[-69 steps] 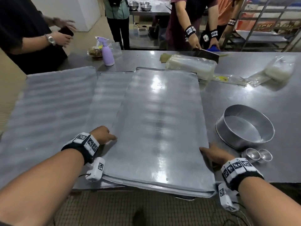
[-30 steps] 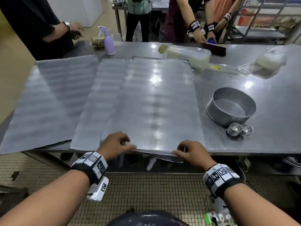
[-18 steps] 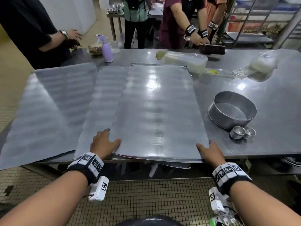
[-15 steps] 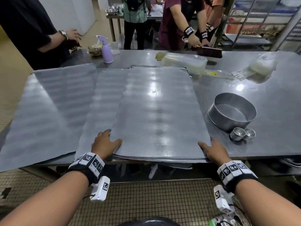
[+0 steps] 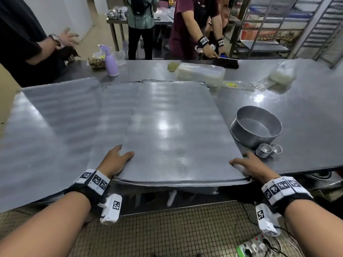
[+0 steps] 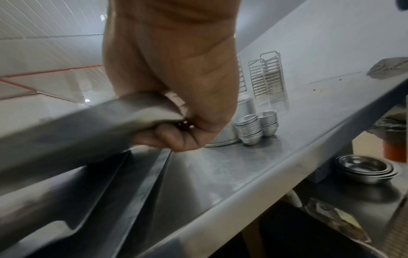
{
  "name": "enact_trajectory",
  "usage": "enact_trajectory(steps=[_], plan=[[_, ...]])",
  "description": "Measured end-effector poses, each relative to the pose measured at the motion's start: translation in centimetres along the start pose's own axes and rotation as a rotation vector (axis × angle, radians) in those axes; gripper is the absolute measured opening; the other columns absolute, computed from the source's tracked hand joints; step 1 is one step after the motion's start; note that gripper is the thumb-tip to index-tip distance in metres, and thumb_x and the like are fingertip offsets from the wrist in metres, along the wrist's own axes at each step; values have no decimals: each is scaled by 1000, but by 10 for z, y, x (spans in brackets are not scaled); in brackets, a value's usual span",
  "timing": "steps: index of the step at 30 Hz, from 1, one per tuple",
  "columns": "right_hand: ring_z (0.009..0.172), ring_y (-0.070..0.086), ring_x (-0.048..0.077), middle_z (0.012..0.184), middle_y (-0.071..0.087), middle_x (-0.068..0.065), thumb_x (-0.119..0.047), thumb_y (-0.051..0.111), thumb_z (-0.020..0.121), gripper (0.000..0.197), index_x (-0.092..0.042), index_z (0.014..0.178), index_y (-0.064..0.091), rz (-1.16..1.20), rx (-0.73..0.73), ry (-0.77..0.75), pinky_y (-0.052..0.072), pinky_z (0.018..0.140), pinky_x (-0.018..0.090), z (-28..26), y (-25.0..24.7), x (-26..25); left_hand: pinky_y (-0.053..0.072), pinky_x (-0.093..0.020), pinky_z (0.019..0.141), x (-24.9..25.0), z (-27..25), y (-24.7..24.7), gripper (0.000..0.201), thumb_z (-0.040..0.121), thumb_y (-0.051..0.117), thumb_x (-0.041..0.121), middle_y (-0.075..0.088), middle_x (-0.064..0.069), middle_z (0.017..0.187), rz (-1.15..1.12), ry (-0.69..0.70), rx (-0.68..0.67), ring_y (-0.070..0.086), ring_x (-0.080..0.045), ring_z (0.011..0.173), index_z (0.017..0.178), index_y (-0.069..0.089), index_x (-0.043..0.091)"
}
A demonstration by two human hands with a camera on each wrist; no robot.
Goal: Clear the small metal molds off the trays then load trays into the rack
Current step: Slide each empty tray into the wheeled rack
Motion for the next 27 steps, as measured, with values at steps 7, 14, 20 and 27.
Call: enact_trajectory(steps=[7,14,20,27], plan=[[120,57,32,133,63,17,-40,48,102,41,-13,126,69,-169,-41,-70,35,95,31,-7,10,1,49,-16,67,-15,-35,-14,51,89,75,28,68,-1,114,-32,-14,19,66,-4,88,135,56,13],[100,68,24,102,73,2,-73,58,80,68,-10,104,69,-61,-21,-162,52,91,41,8,9,31,45,-32,82,-25,-86,9,52,96,63,39,58,-2,120,66,-90,111,59,-22,103,138,47,13],[110,60,32,120,65,16,-68,51,87,71,-4,118,61,-149,-63,-171,40,87,35,10,-11,61,46,-38,95,-49,-122,48,50,97,61,41,61,-9,126,50,-184,177,60,-28,114,137,46,14],[112,57,29,122,62,16,-64,53,91,68,-3,122,58,-130,-106,-180,40,92,39,10,-16,89,44,-42,103,-64,-155,81,45,96,63,38,62,-9,130,11,-184,267,57,-27,121,130,54,11]])
Point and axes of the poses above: each hand's wrist, its own z-axis towards the middle knuckle, its own y-axis out of the palm, x = y × z, the point moved 4 cm from there along z, towards the middle knuckle
